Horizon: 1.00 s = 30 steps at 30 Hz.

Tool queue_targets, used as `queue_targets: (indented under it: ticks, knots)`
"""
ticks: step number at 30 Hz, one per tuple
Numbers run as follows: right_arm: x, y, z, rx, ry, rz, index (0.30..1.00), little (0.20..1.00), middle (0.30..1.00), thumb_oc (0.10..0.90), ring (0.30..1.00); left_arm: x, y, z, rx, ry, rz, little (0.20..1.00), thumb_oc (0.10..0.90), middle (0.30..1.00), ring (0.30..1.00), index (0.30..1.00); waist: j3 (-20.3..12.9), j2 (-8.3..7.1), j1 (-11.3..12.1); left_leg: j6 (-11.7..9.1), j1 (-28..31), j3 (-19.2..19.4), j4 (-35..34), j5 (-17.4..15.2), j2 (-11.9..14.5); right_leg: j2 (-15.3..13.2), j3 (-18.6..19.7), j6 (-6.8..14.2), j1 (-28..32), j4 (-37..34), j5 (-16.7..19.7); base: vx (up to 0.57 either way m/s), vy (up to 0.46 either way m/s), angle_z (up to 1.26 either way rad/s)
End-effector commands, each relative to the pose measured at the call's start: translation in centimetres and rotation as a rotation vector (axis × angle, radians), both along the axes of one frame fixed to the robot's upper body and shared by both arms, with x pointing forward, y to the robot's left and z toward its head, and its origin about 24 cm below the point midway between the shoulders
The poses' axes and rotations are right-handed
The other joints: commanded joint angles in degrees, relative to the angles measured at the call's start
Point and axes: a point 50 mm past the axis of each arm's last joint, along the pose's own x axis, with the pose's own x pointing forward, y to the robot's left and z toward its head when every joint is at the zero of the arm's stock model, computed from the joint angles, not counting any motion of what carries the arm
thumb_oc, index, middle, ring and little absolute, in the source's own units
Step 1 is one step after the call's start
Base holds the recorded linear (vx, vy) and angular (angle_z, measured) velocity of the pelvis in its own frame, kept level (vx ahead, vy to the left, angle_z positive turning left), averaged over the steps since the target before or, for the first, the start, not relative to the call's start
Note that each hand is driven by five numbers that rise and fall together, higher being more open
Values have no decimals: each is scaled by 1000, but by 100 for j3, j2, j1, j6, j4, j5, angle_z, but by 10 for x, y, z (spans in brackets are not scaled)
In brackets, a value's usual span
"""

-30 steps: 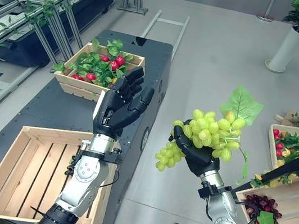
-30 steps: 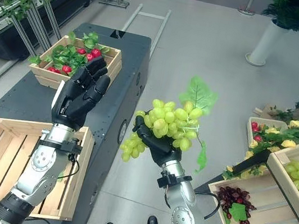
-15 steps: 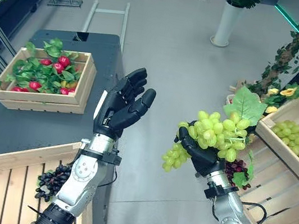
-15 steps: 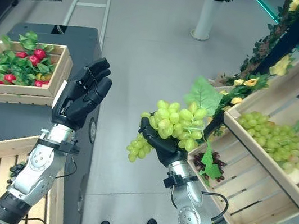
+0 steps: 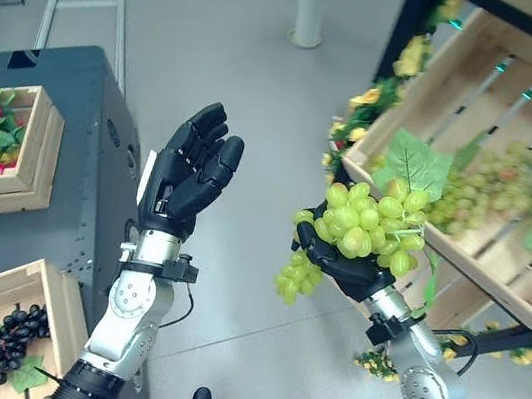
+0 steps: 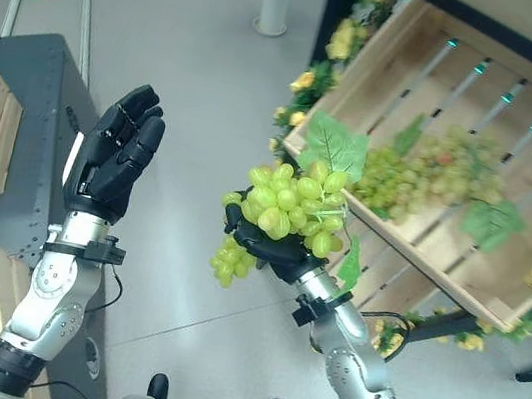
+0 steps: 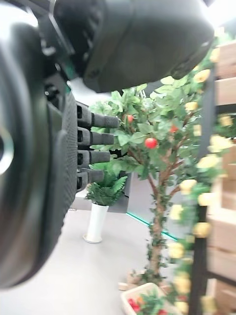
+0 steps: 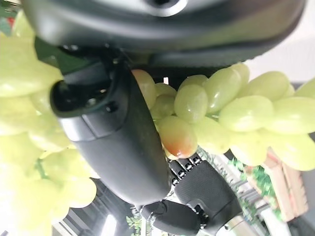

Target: Pick up the fruits from the basket on one side to the basket on the other side

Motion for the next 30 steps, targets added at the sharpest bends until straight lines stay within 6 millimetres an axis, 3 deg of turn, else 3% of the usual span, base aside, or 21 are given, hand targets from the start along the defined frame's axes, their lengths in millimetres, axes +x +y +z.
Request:
queue_targets:
  ticks: [1, 11, 20, 30]
  knots:
    - [-11, 11, 86, 273, -407, 182, 300, 300, 300, 400, 300, -2, -1, 45, -9, -275, -16, 900, 800, 900, 900, 900, -603, -226, -95, 66, -611, -727, 1, -89, -315, -33, 277, -282, 5, 23, -153, 6, -152, -4]
    - [-20, -1, 133, 345, -654, 132, 300, 300, 300, 400, 300, 3, -6, 53, 0, -276, -35, 900, 800, 900, 900, 900, -753, -91, -252, -3, -410, -855, -39, -191, -311, -65, 299, -259, 91, 23, -160, 51, 7, -8]
    - [-5, -20, 148, 337, -686, -121, 300, 300, 300, 400, 300, 7, -7, 49, -3, -226, -53, 900, 800, 900, 900, 900, -817, -43, -250, 40, -253, -853, -39, -295, -378, -176, 334, -188, 155, 55, -127, 51, 43, -2]
    - [23, -52, 165, -122, -825, -541, 300, 300, 300, 400, 300, 7, -5, 39, -12, -183, -59, 900, 800, 900, 900, 900, -865, -143, -170, 65, -226, -874, -39, -362, -402, -218, 275, -144, 176, 23, -98, 13, 7, 0]
